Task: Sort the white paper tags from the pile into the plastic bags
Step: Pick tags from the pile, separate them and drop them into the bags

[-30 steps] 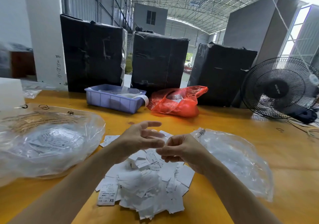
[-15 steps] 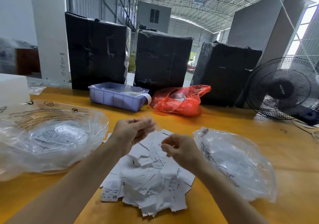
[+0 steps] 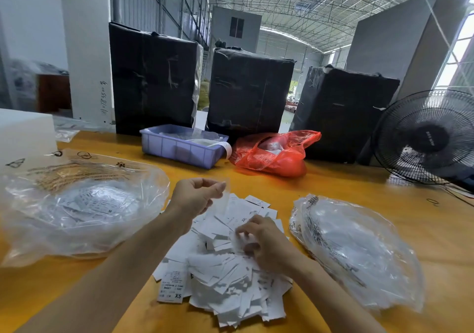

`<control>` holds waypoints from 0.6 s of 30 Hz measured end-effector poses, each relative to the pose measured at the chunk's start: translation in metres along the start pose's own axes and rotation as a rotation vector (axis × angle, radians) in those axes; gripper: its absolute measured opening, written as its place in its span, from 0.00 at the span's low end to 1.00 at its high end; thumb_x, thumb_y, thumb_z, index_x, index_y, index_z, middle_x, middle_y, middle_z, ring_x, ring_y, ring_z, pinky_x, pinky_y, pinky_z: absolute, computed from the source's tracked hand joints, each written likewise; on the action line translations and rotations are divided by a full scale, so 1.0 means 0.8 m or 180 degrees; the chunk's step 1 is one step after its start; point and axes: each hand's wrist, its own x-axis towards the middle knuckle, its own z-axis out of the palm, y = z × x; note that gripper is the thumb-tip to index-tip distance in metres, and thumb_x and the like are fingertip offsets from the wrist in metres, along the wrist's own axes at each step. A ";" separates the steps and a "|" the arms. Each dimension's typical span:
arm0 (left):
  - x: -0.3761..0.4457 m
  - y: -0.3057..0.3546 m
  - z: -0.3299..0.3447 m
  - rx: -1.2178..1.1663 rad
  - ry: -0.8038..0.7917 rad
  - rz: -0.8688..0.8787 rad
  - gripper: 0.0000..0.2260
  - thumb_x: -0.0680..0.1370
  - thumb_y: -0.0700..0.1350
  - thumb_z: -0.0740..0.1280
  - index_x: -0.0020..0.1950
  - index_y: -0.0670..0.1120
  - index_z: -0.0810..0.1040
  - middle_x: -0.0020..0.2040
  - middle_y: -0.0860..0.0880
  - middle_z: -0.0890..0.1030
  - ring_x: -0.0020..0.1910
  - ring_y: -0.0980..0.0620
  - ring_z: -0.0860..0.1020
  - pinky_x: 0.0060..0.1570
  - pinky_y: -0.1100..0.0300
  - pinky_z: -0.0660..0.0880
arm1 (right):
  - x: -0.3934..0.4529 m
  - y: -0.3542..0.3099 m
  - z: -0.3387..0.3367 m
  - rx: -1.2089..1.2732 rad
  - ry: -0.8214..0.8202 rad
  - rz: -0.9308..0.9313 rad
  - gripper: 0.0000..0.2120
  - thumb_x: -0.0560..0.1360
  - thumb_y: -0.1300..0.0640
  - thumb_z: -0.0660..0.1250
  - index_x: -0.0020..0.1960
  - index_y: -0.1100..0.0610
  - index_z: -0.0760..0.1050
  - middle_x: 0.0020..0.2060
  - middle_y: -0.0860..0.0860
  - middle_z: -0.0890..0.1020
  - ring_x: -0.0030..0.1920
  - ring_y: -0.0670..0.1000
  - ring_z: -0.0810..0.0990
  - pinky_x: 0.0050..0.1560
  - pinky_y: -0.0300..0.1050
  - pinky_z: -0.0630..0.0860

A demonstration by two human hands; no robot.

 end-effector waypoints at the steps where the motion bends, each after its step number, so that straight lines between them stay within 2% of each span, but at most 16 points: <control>1: -0.001 -0.002 0.001 0.0100 -0.0059 -0.0005 0.08 0.72 0.44 0.73 0.44 0.40 0.80 0.34 0.47 0.79 0.26 0.55 0.68 0.28 0.66 0.67 | -0.001 0.001 -0.001 0.0070 0.0012 0.0045 0.17 0.76 0.64 0.64 0.64 0.52 0.73 0.56 0.49 0.72 0.58 0.49 0.67 0.55 0.37 0.67; 3: -0.003 -0.007 0.004 0.0251 -0.0181 -0.0004 0.08 0.72 0.44 0.73 0.43 0.39 0.80 0.34 0.47 0.78 0.24 0.57 0.69 0.25 0.69 0.67 | -0.002 0.002 -0.004 0.0212 0.0002 0.0080 0.13 0.76 0.61 0.66 0.60 0.53 0.75 0.53 0.49 0.73 0.55 0.48 0.68 0.52 0.36 0.67; 5: -0.003 -0.012 0.006 0.0311 -0.0271 0.0010 0.07 0.72 0.44 0.72 0.40 0.40 0.80 0.35 0.47 0.80 0.23 0.60 0.73 0.26 0.70 0.70 | -0.002 0.002 -0.011 0.0540 0.0055 0.0187 0.11 0.76 0.60 0.66 0.58 0.54 0.76 0.54 0.50 0.76 0.54 0.48 0.72 0.54 0.37 0.70; 7: -0.001 -0.016 0.007 0.0416 -0.0360 -0.0011 0.06 0.73 0.43 0.72 0.40 0.41 0.80 0.36 0.47 0.83 0.26 0.59 0.77 0.29 0.69 0.73 | -0.002 0.009 -0.027 0.0856 0.0397 0.0476 0.11 0.78 0.64 0.63 0.59 0.57 0.77 0.54 0.52 0.79 0.52 0.47 0.75 0.55 0.38 0.73; 10: 0.001 -0.021 0.006 0.0659 -0.0421 -0.0044 0.05 0.73 0.42 0.72 0.41 0.41 0.80 0.38 0.48 0.84 0.31 0.56 0.80 0.34 0.65 0.75 | -0.007 0.030 -0.045 0.0655 0.0844 0.0900 0.11 0.78 0.66 0.60 0.58 0.60 0.77 0.53 0.54 0.80 0.50 0.48 0.76 0.49 0.36 0.72; 13: 0.002 -0.025 0.006 0.0779 -0.0466 -0.0038 0.05 0.74 0.42 0.72 0.40 0.42 0.80 0.38 0.48 0.84 0.30 0.57 0.80 0.33 0.66 0.75 | -0.013 0.030 -0.039 0.0366 0.0517 0.1051 0.04 0.78 0.56 0.65 0.50 0.54 0.76 0.47 0.52 0.79 0.48 0.50 0.76 0.43 0.36 0.71; 16: 0.000 -0.027 0.007 0.0890 -0.0489 -0.0016 0.05 0.74 0.42 0.72 0.40 0.42 0.80 0.38 0.48 0.85 0.31 0.58 0.80 0.34 0.66 0.75 | -0.009 0.019 -0.028 0.0235 0.0043 0.1141 0.17 0.76 0.47 0.66 0.59 0.58 0.75 0.53 0.52 0.79 0.47 0.48 0.75 0.44 0.39 0.68; 18: 0.000 -0.028 0.007 0.0914 -0.0515 -0.0020 0.05 0.74 0.42 0.72 0.40 0.42 0.80 0.38 0.48 0.84 0.31 0.57 0.80 0.34 0.66 0.74 | -0.007 0.014 -0.029 0.0273 0.0179 0.1140 0.16 0.78 0.51 0.65 0.59 0.62 0.75 0.54 0.56 0.80 0.45 0.50 0.76 0.44 0.42 0.71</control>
